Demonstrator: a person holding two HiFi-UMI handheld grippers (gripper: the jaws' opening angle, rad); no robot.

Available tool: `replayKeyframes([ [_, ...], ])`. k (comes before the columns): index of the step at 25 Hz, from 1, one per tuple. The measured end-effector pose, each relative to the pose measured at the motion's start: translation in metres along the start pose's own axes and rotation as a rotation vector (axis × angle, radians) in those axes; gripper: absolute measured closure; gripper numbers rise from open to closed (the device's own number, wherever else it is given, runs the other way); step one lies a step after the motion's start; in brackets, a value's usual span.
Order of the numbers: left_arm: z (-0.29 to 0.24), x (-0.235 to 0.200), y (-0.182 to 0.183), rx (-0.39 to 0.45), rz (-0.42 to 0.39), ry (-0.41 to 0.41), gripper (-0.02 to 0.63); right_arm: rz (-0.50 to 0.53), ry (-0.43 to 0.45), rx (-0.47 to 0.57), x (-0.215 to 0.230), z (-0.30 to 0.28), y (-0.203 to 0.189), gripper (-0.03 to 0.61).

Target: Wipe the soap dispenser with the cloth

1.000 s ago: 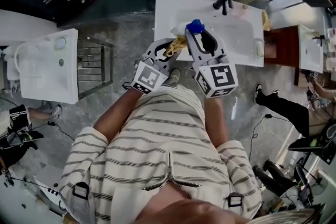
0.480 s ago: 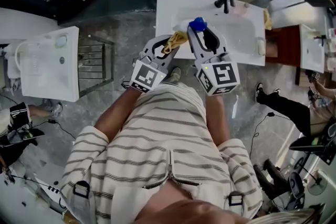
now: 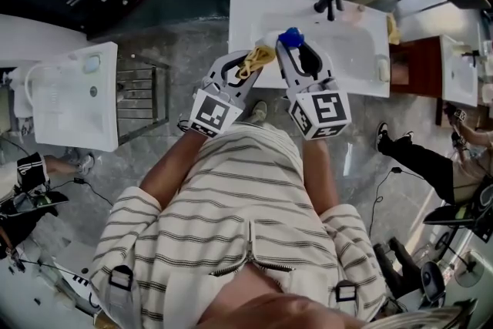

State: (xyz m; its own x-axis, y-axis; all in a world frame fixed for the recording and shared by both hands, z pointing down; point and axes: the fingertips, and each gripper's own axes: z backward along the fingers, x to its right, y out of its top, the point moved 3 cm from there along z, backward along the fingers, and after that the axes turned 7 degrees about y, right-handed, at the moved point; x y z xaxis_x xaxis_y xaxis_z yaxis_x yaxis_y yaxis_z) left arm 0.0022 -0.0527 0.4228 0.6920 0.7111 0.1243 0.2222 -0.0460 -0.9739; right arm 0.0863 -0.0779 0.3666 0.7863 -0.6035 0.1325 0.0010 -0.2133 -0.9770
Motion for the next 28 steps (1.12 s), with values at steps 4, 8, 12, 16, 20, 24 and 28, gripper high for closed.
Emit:
replayKeyframes([
  [4, 0.001, -0.001, 0.006, 0.017, 0.014, -0.004, 0.525, 0.001, -0.007, -0.008, 0.001, 0.001, -0.002, 0.454],
  [8, 0.001, -0.003, 0.012, 0.034, 0.025, -0.004, 0.525, -0.008, -0.012, -0.011, 0.005, 0.002, -0.005, 0.454],
  [12, 0.001, -0.008, 0.012, 0.037, 0.037, 0.005, 0.525, -0.006, -0.008, -0.011, 0.006, 0.003, -0.008, 0.454],
  [16, 0.002, -0.019, 0.013, 0.043, 0.043, 0.029, 0.525, -0.001, 0.021, -0.005, 0.006, 0.004, -0.008, 0.454],
  [20, 0.001, -0.028, 0.015, 0.046, 0.042, 0.040, 0.525, 0.004, 0.087, 0.008, 0.003, 0.006, -0.009, 0.454],
  [24, 0.003, -0.034, 0.013, 0.045, 0.035, 0.036, 0.525, 0.018, 0.163, 0.025, -0.002, 0.007, -0.009, 0.454],
  [28, 0.006, -0.036, 0.012, 0.054, 0.034, 0.001, 0.525, 0.058, 0.227, 0.006, -0.007, 0.008, -0.009, 0.454],
])
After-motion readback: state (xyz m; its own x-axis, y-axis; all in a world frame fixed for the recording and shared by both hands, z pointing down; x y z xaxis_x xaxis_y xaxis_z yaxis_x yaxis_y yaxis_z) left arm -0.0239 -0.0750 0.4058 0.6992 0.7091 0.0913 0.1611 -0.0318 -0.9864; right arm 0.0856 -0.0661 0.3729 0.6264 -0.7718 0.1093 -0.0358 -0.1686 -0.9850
